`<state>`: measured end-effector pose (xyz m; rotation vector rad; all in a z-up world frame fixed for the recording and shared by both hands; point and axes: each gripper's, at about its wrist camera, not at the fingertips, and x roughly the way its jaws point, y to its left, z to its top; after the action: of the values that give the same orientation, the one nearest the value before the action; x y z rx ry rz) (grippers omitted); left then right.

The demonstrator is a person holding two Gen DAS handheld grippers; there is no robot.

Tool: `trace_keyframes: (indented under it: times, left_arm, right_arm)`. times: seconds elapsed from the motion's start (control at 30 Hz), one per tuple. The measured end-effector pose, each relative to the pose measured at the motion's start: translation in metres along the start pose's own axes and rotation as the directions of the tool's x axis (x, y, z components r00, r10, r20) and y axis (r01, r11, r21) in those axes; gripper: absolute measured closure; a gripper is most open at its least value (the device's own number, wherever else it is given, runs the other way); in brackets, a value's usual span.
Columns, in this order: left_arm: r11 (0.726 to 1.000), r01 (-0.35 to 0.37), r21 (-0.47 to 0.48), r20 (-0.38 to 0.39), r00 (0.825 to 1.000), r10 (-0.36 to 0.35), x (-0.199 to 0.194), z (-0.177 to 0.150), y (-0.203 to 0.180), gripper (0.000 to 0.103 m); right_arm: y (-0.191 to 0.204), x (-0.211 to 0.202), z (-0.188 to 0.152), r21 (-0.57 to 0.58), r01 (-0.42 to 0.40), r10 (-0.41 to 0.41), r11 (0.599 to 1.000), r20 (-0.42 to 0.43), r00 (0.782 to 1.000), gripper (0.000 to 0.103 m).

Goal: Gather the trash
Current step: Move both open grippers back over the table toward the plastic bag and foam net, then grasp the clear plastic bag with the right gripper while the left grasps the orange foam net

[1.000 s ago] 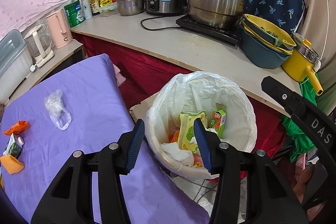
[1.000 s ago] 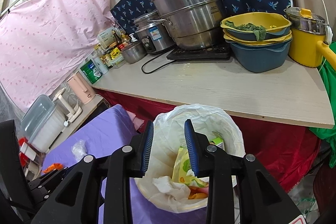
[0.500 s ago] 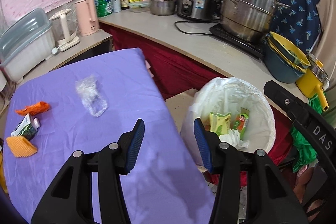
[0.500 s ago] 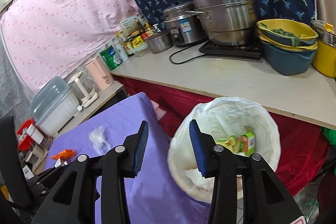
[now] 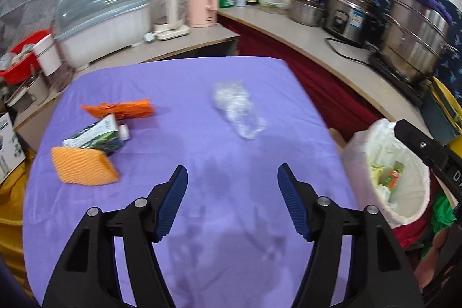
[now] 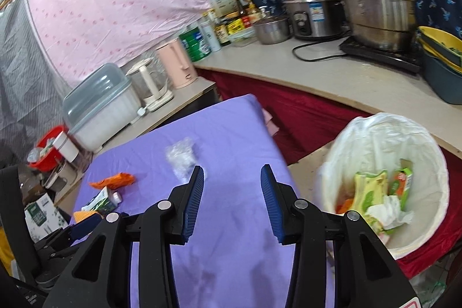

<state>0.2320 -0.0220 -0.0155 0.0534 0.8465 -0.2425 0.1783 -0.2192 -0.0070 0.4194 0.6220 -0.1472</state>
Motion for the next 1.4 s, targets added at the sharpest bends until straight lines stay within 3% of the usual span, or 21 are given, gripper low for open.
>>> trace_keyframes:
  times: [0.17,0.5,0.73,0.93,1.23,1.33,1.37,1.4]
  left_arm:
    - [0.994,-0.087,-0.061,-0.010,0.996,0.086,0.004,-0.007,0.060,0.038]
    - [0.969,-0.198,-0.148,-0.048,0.980,0.193,0.013,-0.021,0.154,0.031]
    - [0.948,-0.255,-0.191,-0.062,0.967,0.248,0.025,-0.030,0.205,0.017]
    - [0.952,-0.226,-0.204,-0.073,0.974,0.215,0.046,-0.031,0.238,0.014]
    - [0.974,-0.106,-0.199,-0.062,0.993,0.096,0.077,-0.034,0.256,0.015]
    - [0.980,-0.060,-0.188,-0.067,0.997,0.049,0.082,-0.033,0.254,0.032]
    - [0.983,-0.047,-0.179,-0.075,0.997,0.034,0.084,-0.032,0.253,0.039]
    - [0.984,-0.042,-0.172,-0.080,0.996,0.029,0.086,-0.033,0.251,0.042]
  right_arm:
    - [0.030,0.023,-0.008,-0.027,-0.031,0.030,0.999,-0.038,0.999,0.063]
    - [0.079,0.082,-0.022,-0.084,-0.052,0.042,0.995,-0.125,0.991,0.063]
    - [0.101,0.132,-0.021,-0.125,-0.025,0.006,0.992,-0.150,0.989,0.050]
    - [0.112,0.178,-0.011,-0.136,-0.003,-0.020,0.991,-0.166,0.986,0.045]
    - [0.132,0.236,-0.010,-0.176,0.017,-0.053,0.984,-0.207,0.977,0.045]
    - [0.136,0.250,-0.014,-0.193,0.019,-0.064,0.981,-0.229,0.971,0.047]
    - [0.136,0.254,-0.016,-0.194,0.019,-0.066,0.981,-0.236,0.970,0.051]
    - [0.136,0.256,-0.018,-0.195,0.020,-0.068,0.981,-0.243,0.968,0.060]
